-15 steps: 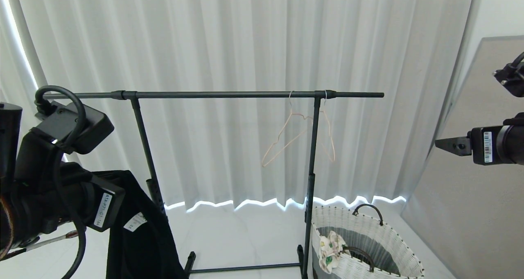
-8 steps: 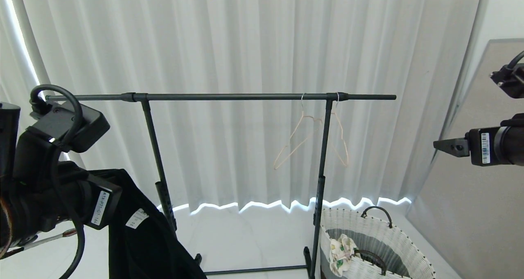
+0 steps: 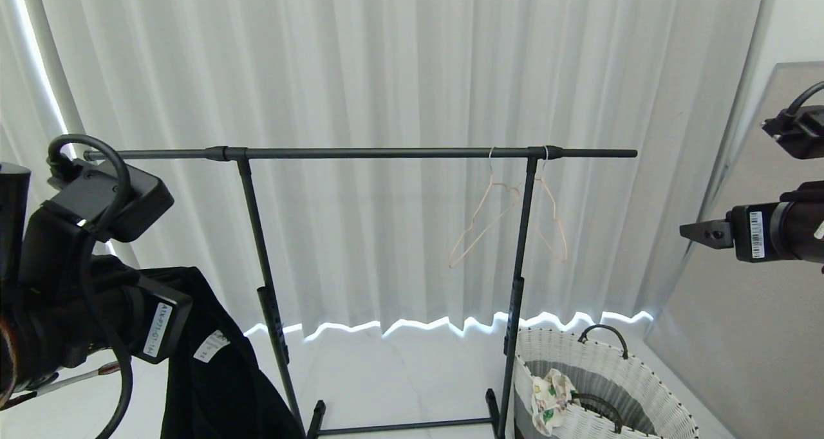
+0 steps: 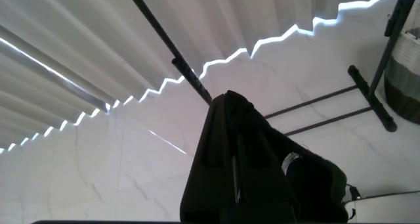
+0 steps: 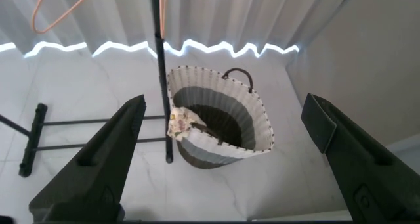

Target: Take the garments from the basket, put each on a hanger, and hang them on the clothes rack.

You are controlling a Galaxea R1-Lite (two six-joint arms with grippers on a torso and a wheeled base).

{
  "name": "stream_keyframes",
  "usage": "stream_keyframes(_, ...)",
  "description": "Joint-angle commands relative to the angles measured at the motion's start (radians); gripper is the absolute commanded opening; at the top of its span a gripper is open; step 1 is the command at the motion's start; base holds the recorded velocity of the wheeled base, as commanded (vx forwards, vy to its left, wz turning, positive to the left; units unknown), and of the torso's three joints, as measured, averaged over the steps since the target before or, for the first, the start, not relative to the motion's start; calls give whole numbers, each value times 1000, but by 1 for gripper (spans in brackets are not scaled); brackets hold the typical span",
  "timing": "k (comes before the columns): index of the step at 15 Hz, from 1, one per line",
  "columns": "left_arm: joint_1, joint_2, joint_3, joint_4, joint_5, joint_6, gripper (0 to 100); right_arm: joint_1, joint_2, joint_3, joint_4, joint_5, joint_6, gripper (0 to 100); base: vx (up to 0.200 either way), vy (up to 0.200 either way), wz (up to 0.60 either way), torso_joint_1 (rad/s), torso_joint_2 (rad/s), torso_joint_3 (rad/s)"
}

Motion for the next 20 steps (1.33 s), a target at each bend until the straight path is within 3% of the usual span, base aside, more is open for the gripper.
stream_keyframes(1, -1, 2, 0, -1, 0, 0, 0, -11, 14, 1, 0, 13, -3, 100, 200, 0, 0, 2, -2, 7)
stream_keyframes(4, -8, 4, -2, -1, 0, 0, 0, -23, 31, -1, 0, 34, -32, 100, 200, 0, 0, -7, -1, 4)
stream_keyframes(8, -7, 16, -13, -1, 0, 2, 0, -82, 87, -2, -95, 183, -68, 100, 200, 0, 0, 12, 1, 1)
stream_keyframes(17, 1, 56, -33, -1, 2, -4, 0, -141, 333, 1, -314, 208, -30, 100, 200, 0, 0, 3, 1, 2)
stream_keyframes(20, 1, 56, -36, -1, 2, -1, 0, -141, 403, 1, -356, 258, -21, 100, 0, 0, 0, 0, 0, 0)
